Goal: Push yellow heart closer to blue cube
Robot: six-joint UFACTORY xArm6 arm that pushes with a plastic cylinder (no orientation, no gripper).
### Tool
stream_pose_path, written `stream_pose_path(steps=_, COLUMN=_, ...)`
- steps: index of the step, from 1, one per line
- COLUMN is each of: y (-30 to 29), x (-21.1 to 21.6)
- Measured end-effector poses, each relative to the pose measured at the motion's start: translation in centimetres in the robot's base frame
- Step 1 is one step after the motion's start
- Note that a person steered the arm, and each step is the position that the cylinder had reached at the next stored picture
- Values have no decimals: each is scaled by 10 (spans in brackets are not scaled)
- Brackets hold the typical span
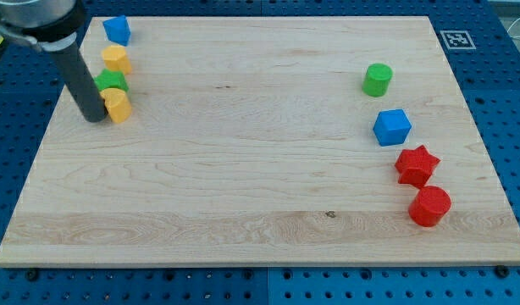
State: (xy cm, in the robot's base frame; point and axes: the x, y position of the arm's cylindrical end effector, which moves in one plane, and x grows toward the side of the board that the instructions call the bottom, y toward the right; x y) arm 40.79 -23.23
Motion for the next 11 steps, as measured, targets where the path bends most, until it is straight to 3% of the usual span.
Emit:
stream_pose_path(steps=2, y=66, x=-21)
stream_pose_path(steps=7, y=313, x=-4)
stream_pose_path(steps=9, y=332, x=19)
stream_pose_path(steps=11, y=354, x=3)
